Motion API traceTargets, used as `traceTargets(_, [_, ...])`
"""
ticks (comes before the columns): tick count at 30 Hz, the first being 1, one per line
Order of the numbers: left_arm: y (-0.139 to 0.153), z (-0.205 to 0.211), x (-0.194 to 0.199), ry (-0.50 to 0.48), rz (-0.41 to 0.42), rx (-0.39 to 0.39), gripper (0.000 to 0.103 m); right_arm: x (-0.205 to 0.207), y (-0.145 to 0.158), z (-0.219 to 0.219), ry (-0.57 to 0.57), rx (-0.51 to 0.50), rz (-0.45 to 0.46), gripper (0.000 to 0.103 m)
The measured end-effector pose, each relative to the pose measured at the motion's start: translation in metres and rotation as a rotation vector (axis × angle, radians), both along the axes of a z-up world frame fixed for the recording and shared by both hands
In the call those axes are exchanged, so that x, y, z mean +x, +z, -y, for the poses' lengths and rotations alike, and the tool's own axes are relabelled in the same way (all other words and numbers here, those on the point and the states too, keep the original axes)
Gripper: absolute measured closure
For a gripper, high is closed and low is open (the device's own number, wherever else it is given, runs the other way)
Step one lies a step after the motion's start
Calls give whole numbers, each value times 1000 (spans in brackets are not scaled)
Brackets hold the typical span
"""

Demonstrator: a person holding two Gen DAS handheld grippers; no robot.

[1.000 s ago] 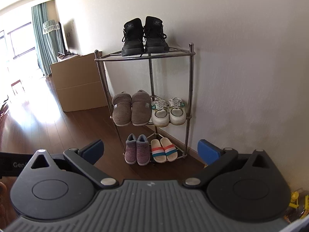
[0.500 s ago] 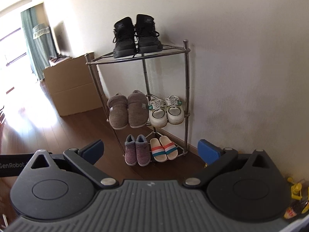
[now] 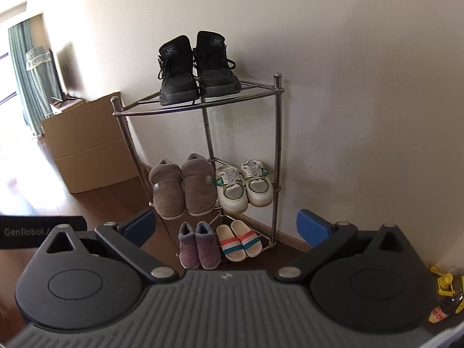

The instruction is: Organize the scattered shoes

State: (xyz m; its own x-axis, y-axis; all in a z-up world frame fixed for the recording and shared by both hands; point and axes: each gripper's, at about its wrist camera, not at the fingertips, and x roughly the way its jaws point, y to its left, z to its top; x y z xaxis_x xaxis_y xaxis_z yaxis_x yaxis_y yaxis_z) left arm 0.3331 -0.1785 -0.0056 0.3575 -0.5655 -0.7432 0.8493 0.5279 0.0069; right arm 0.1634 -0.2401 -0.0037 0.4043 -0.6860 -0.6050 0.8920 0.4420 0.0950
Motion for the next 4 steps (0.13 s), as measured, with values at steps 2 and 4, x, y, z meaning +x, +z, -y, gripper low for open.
traceTargets(2, [-1,5,2,-8,16,5,8,1,-1,0,-12,5,-3,1])
traceTargets(4, [-3,7,3,-13,22,8,8,4,-2,0,-21,14,-4,1])
